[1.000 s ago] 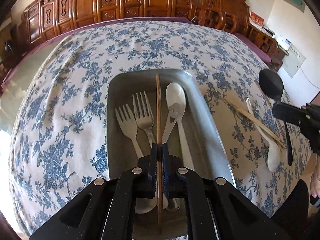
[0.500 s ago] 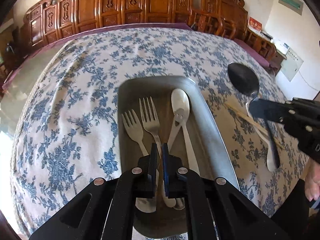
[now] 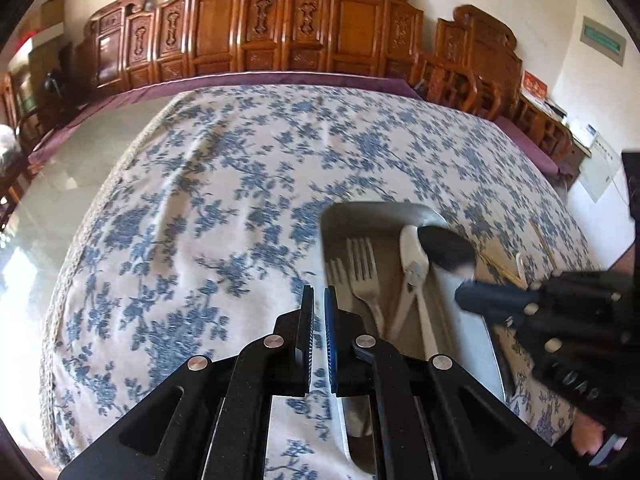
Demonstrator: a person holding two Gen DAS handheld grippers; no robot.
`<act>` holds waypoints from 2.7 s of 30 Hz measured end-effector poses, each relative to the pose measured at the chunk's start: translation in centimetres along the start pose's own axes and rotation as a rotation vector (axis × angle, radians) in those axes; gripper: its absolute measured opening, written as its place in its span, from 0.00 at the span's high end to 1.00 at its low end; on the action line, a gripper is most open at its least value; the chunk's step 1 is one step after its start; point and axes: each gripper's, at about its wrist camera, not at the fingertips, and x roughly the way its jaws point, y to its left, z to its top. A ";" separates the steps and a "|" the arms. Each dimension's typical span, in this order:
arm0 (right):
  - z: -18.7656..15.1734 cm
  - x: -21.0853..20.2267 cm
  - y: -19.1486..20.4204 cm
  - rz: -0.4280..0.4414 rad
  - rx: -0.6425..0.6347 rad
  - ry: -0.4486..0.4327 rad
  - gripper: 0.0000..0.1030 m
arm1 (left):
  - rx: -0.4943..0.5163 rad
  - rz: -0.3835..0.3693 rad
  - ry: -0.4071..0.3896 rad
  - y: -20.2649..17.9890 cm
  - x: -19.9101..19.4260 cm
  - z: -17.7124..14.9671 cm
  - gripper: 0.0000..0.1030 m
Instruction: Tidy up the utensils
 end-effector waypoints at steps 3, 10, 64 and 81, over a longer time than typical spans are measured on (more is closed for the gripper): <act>0.0 1.5 0.5 -0.004 0.003 0.024 0.97 | -0.010 0.020 -0.006 0.8 -0.3 0.1 0.96; -0.6 3.9 1.4 -0.020 -0.013 0.073 0.97 | -0.031 0.036 -0.016 1.8 -0.6 0.4 0.96; -9.4 -3.1 -17.4 -0.207 -0.139 0.194 0.89 | 0.128 -0.085 -0.030 -13.8 -1.1 0.0 0.46; -11.0 -10.7 -18.7 -0.215 -0.040 0.032 0.94 | 0.157 -0.083 -0.012 -16.6 -1.1 -1.2 0.46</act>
